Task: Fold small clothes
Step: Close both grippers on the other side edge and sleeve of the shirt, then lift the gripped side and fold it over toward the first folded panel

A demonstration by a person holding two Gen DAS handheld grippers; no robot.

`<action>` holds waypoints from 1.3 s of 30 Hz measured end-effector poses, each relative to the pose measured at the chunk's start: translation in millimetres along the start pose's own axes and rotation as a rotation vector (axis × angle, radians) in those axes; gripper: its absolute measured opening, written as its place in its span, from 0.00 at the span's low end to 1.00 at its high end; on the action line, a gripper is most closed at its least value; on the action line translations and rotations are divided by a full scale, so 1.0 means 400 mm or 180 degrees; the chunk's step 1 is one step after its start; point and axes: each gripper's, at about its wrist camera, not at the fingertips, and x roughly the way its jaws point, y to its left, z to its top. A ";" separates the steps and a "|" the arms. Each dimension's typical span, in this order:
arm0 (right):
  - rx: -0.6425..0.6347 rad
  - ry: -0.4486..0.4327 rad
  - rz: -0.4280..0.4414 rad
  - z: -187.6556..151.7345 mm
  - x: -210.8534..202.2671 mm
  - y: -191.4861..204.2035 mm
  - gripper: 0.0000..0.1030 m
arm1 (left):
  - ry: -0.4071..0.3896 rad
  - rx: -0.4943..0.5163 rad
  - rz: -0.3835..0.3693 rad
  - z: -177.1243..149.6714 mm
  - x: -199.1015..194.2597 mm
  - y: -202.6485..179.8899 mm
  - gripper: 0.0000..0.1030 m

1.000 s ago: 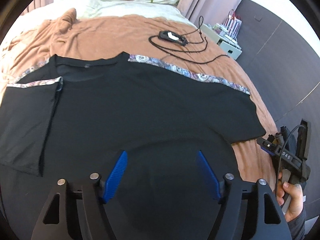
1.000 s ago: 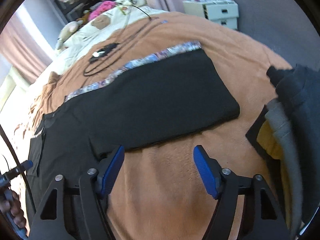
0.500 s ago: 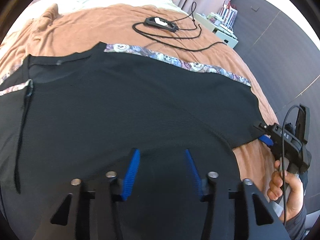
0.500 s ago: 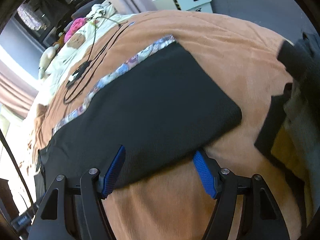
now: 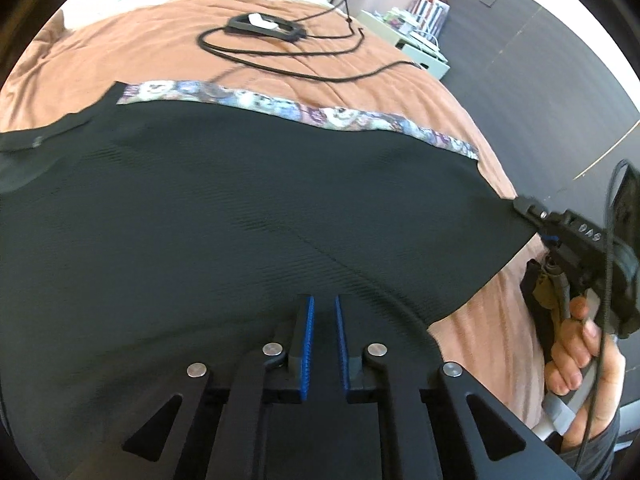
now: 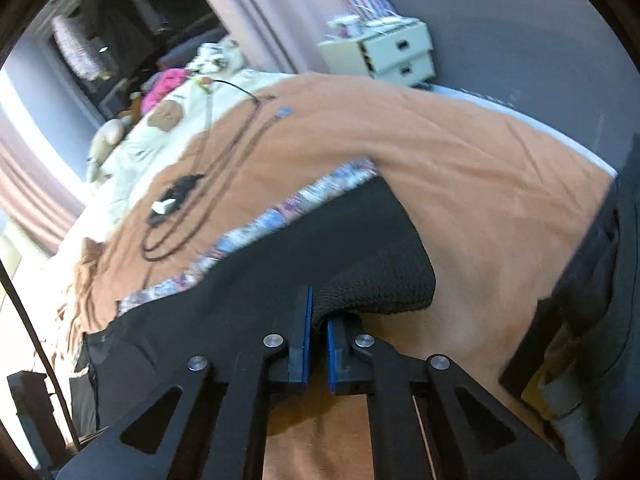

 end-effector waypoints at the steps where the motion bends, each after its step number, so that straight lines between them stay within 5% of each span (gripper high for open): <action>1: -0.0021 -0.0008 0.0058 -0.001 -0.005 0.003 0.03 | 0.0010 -0.0010 -0.0030 0.002 0.008 -0.004 0.08; 16: -0.0460 -0.0032 0.0948 0.020 -0.063 0.099 0.02 | 0.0188 -0.0366 -0.0661 0.000 0.098 -0.029 0.04; 26: -0.0562 0.0180 0.1289 0.010 -0.058 0.118 0.02 | 0.0233 -0.0587 -0.0783 0.015 0.087 -0.002 0.04; 39: -0.0676 0.0642 0.1515 -0.020 0.018 0.175 0.02 | -0.0064 -0.0926 -0.0176 0.000 -0.117 0.237 0.04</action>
